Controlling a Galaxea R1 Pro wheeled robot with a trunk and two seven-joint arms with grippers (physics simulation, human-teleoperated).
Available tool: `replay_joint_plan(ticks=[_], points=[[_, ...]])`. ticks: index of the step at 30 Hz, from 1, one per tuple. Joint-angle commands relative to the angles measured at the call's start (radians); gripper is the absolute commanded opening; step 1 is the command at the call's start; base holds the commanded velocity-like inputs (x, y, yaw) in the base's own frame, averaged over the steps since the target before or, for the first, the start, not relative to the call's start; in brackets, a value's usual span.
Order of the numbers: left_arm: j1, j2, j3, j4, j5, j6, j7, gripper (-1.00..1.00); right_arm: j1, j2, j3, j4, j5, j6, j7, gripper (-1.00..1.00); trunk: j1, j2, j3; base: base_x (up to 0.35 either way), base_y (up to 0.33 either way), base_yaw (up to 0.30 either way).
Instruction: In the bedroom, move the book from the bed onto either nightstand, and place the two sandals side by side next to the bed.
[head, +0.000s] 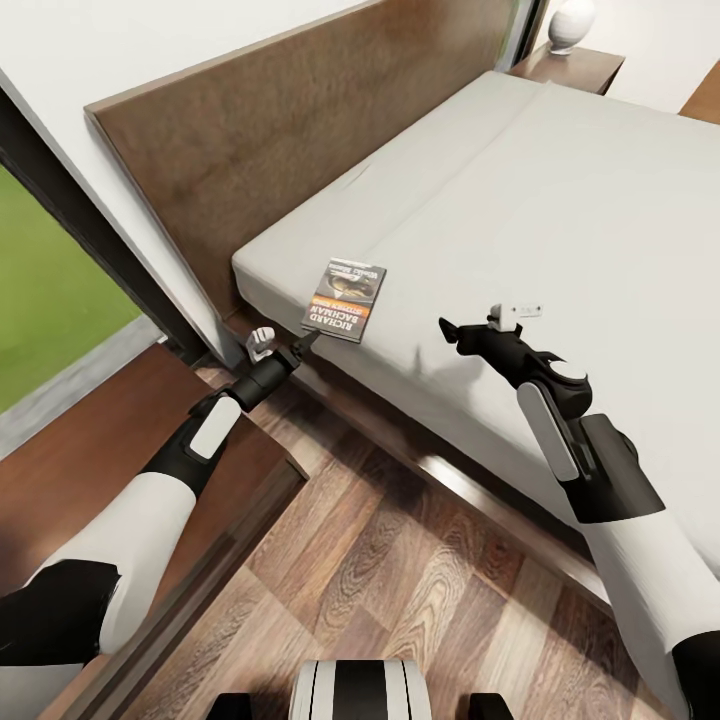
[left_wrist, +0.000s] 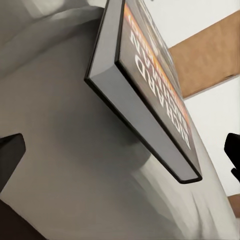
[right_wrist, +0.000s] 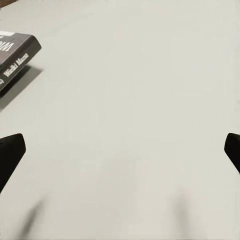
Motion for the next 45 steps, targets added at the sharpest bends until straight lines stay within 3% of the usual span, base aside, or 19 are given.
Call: replay_joint_plan(ticks=[1, 45], points=[[0.000, 0.001, -0.002, 0.000, 0.011, 0.009, -0.001, 1.00, -0.001, -0.001, 0.002, -0.002, -0.006, 0.004, -0.004, 1.00, 0.000, 0.000, -0.001, 0.000, 0.000, -0.001], [0.000, 0.001, 0.000, -0.003, 0.010, 0.006, -0.006, 1.00, -0.002, 0.000, 0.003, -0.004, -0.003, 0.004, -0.005, 1.00, 0.000, 0.000, -0.001, 0.049, -0.019, 0.000]])
